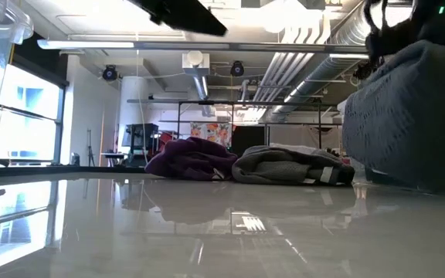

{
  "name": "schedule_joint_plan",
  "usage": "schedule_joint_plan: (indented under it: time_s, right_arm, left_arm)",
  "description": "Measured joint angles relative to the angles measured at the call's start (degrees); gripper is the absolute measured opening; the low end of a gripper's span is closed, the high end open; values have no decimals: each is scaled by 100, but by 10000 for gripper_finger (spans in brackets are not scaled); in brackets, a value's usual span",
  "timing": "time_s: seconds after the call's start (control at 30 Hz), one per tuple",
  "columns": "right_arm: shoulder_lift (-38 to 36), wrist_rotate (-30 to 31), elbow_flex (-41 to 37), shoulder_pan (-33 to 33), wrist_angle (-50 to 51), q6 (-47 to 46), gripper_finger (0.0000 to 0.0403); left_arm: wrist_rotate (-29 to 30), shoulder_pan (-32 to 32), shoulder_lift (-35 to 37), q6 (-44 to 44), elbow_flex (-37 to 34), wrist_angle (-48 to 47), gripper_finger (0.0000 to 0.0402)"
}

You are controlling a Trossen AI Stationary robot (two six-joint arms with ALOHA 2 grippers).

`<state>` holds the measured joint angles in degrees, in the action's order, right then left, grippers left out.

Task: Sort microfiber towel by color & place in baskets
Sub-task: Put the bottom gray microfiber towel into the top transparent bin

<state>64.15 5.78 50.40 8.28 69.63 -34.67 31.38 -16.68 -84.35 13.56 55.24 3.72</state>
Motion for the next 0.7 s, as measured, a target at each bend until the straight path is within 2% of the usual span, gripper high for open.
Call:
schedule_joint_plan:
  time_s: [0.17,0.33,0.47,0.6,0.7]
  right_arm:
    - [275,5,-402,-390,-147,12,3]
    - [326,-19,-380,-493,-60,12,11]
    - [211,-24,24,-487,418,10,29]
    - [85,59,748,-383,941,-140,64]
    - [23,107,1299,-142,946,-131,90]
  left_arm:
    - [-9,-133,211,-140,0,-78,60]
    - [-7,-221,159,-151,0,-93,60]
    - [-4,-286,161,-284,0,-85,60]
    - [99,-357,159,-236,0,-120,60]
    - [218,-408,159,-296,2,-334,60]
